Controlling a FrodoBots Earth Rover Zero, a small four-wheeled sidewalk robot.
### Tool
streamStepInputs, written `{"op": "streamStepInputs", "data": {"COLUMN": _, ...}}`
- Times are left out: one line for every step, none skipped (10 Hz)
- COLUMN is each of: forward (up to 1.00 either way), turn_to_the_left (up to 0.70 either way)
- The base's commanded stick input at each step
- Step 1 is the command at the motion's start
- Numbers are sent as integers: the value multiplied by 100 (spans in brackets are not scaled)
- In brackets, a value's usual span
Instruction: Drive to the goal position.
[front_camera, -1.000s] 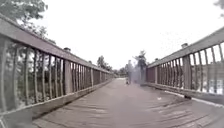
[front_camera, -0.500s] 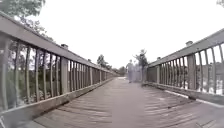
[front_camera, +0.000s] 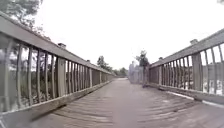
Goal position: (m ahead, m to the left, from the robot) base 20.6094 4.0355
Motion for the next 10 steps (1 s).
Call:
{"op": "streamStepInputs", "data": {"forward": 30, "turn_to_the_left": 0}}
{"op": "streamStepInputs", "data": {"forward": 30, "turn_to_the_left": 0}}
{"op": "streamStepInputs", "data": {"forward": 30, "turn_to_the_left": 0}}
{"op": "streamStepInputs", "data": {"forward": 30, "turn_to_the_left": 0}}
{"op": "streamStepInputs", "data": {"forward": 30, "turn_to_the_left": 0}}
{"op": "streamStepInputs", "data": {"forward": 30, "turn_to_the_left": 0}}
{"op": "streamStepInputs", "data": {"forward": 30, "turn_to_the_left": 0}}
{"op": "streamStepInputs", "data": {"forward": 30, "turn_to_the_left": 0}}
{"op": "streamStepInputs", "data": {"forward": 30, "turn_to_the_left": 0}}
{"op": "streamStepInputs", "data": {"forward": 30, "turn_to_the_left": 0}}
